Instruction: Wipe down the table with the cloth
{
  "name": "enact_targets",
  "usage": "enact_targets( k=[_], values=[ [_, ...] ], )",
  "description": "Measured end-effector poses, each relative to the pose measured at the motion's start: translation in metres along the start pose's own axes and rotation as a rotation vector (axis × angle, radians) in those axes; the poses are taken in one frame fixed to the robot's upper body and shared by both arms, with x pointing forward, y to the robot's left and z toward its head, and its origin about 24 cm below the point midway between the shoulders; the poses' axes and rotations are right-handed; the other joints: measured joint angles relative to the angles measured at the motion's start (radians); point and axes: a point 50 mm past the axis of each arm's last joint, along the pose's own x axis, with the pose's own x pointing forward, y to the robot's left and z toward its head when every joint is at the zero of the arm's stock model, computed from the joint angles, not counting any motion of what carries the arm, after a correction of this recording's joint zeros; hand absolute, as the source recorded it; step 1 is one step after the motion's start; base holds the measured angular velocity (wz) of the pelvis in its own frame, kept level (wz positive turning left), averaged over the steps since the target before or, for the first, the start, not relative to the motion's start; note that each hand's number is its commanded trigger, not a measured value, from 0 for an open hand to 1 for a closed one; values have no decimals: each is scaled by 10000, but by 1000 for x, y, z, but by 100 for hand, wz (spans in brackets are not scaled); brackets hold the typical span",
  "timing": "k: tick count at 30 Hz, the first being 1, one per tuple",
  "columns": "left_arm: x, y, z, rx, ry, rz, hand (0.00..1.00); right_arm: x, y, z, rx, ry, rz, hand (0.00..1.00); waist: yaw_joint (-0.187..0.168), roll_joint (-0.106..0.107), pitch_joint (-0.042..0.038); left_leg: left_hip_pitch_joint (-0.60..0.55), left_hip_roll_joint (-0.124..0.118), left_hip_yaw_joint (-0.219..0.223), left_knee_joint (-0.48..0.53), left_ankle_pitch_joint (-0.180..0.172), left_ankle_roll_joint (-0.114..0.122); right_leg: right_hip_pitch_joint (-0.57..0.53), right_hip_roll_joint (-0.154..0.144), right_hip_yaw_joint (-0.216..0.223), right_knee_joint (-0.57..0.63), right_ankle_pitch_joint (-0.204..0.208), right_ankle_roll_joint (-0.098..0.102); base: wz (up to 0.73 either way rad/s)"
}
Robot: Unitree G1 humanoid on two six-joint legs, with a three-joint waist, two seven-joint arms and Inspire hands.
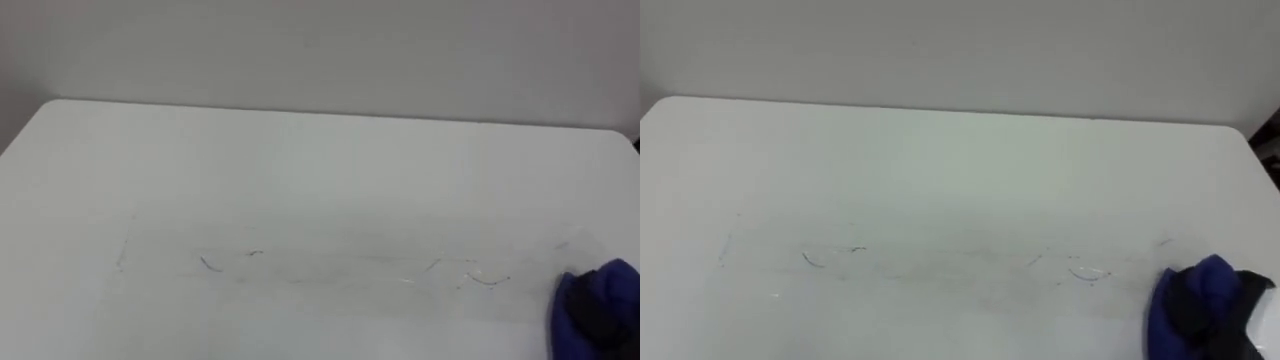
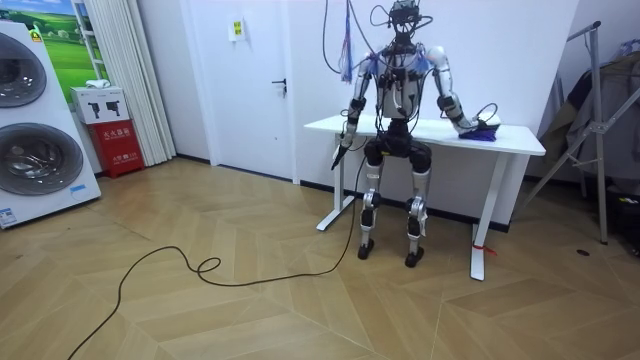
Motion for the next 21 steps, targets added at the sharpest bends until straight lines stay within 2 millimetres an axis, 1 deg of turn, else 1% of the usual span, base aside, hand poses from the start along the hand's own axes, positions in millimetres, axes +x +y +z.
enact_targets(
  k=[1,2,3,4,5,7,8,9,10,11,12,13,15,16,17,18,19,20,21],
  values=[
    [0,-5,5,127,-139,-163,0,6,9,26,-2,-890,508,100,156,4,68,-27,13,-85,-3,16,-28,-32,38,-21,18,22,-38,-7],
    [1,-8,11,123,-277,-253,0,12,17,52,-80,-1922,1046,100,294,-16,101,-99,11,-247,-2,39,-65,-97,83,-34,12,6,-67,3],
    [1,-9,13,170,-355,-300,0,14,22,66,-46,-2391,1368,100,350,-34,131,-137,12,-308,-2,42,-68,-142,104,-36,34,-6,-87,14],
    [1,-12,18,170,-476,-412,0,16,30,93,37,-3268,1878,100,482,-23,225,-189,12,-491,-6,67,-108,-175,161,-34,37,-18,-111,17],
    [1,-15,20,114,-561,-501,0,16,35,111,84,-3900,2277,100,596,-17,241,-276,12,-675,-2,81,-131,-204,201,-103,9,-21,-135,23],
    [0,-13,18,116,-542,-479,0,15,39,126,-39,-4551,2555,100,652,-20,240,-377,3,-989,-19,101,-170,-173,199,-330,8,-60,-172,42],
    [-1,-10,12,142,-397,-423,0,13,42,125,-188,-4655,2683,100,667,-12,235,-350,3,-1111,-66,86,-191,-90,203,-468,-22,-127,-181,38],
    [-2,-10,10,127,-361,-403,0,14,41,125,-174,-4668,2652,100,667,-19,253,-326,4,-1129,-114,86,-195,-82,201,-495,-7,-146,-182,16],
    [-3,-9,6,89,-218,-386,0,15,39,125,-103,-4751,2607,100,644,-39,279,-318,3,-1162,-170,120,-222,-82,197,-580,-43,-97,-213,10],
    [-3,-9,4,33,-91,-388,0,15,39,123,-26,-4747,2542,100,567,-33,332,-351,0,-1198,-162,137,-223,-39,186,-640,-51,-84,-220,10],
    [-3,-9,3,7,-57,-383,0,14,40,119,-17,-4663,2534,100,537,8,347,-331,-2,-1226,-149,138,-223,17,182,-666,-68,-85,-219,18],
    [-3,-7,1,-34,13,-326,0,12,42,110,-52,-4429,2523,100,528,16,257,-264,-2,-1275,-144,136,-224,137,182,-681,-89,-112,-191,21],
    [-2,-3,-1,-107,71,-153,0,9,42,93,-91,-3985,2501,100,542,43,205,-91,-3,-1315,-140,135,-221,385,170,-721,-209,-130,-169,16],
    [-2,0,-2,-151,110,-24,0,6,41,79,43,-3485,2402,100,546,42,139,-14,-17,-1313,-138,133,-218,475,147,-721,-207,-141,-162,8],
    [-2,4,-5,-41,147,125,0,1,38,62,186,-2866,2201,100,500,58,43,2,-37,-1312,-123,123,-201,517,123,-727,-210,-186,-176,8],
    [-3,6,-7,91,186,179,0,-1,36,54,273,-2574,2064,100,445,70,15,4,-48,-1312,-119,125,-199,540,107,-731,-206,-195,-164,16],
    [-4,9,-13,210,306,273,0,-6,31,38,447,-2036,1764,100,270,93,-6,22,-82,-1319,-125,163,-163,591,63,-744,-202,-205,-143,19],
    [-5,11,-18,183,434,367,0,-10,25,22,653,-1391,1463,100,161,103,-19,76,-118,-1316,-135,182,-141,643,8,-779,-205,-216,-121,16],
    [-5,13,-20,124,492,430,0,-13,23,15,743,-1084,1322,100,120,101,-18,106,-135,-1323,-136,185,-132,656,-13,-794,-205,-220,-111,11]
  ],
)
